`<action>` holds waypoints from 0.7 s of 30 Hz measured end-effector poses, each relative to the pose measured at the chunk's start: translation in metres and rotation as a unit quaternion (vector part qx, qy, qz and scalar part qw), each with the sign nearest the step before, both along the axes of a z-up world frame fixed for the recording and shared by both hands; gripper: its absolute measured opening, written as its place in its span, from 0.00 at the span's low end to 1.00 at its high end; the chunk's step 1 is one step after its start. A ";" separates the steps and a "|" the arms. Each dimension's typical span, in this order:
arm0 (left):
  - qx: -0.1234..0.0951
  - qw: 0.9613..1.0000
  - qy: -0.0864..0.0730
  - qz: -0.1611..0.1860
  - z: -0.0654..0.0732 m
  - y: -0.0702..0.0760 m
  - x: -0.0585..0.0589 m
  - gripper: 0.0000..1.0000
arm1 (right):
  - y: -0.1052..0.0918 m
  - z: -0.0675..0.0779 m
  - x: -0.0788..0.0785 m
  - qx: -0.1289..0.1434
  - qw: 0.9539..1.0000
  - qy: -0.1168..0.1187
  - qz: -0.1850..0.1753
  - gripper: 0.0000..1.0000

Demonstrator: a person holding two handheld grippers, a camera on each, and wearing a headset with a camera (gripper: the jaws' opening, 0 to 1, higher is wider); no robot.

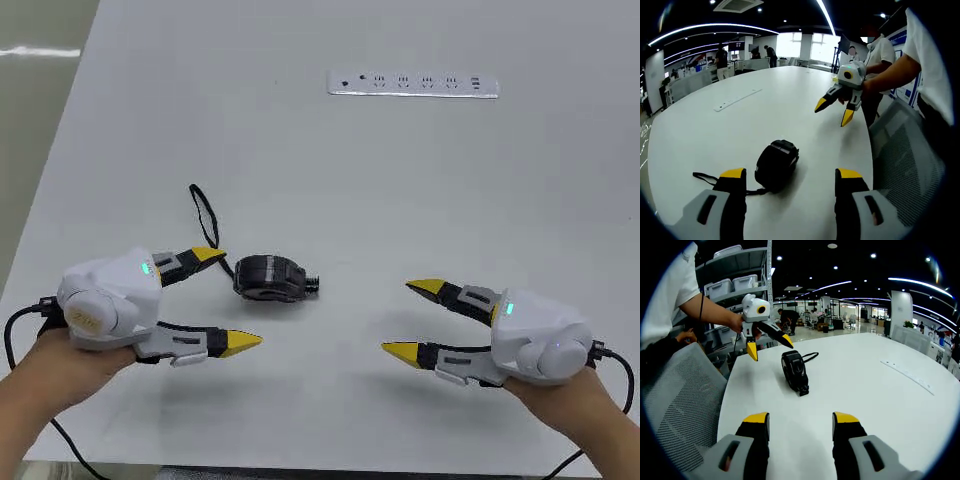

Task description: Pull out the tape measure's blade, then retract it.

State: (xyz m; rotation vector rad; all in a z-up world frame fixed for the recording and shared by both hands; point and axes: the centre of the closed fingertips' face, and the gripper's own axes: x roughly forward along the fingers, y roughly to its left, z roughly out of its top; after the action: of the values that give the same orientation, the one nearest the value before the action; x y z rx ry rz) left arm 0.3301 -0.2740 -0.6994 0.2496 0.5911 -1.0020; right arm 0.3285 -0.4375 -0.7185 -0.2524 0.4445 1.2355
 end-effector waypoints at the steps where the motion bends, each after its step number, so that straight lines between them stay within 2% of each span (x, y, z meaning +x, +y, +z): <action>1: 0.000 1.000 0.000 -0.004 0.000 -0.001 0.000 0.70 | 0.001 -0.001 0.000 0.000 1.000 0.000 0.002 0.50; 14: 0.022 0.999 0.005 -0.042 -0.012 -0.003 0.007 0.64 | 0.009 -0.006 0.003 0.003 1.000 0.007 0.020 0.50; 21: 0.029 0.998 0.010 -0.050 -0.021 -0.004 0.012 0.60 | 0.012 -0.010 0.004 -0.002 1.000 0.010 0.028 0.50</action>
State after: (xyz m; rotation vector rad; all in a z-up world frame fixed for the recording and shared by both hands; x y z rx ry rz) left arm 0.3418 -0.2775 -0.7199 0.3236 0.6321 -1.0864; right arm 0.3325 -0.4252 -0.7283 -0.2577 0.4596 1.2920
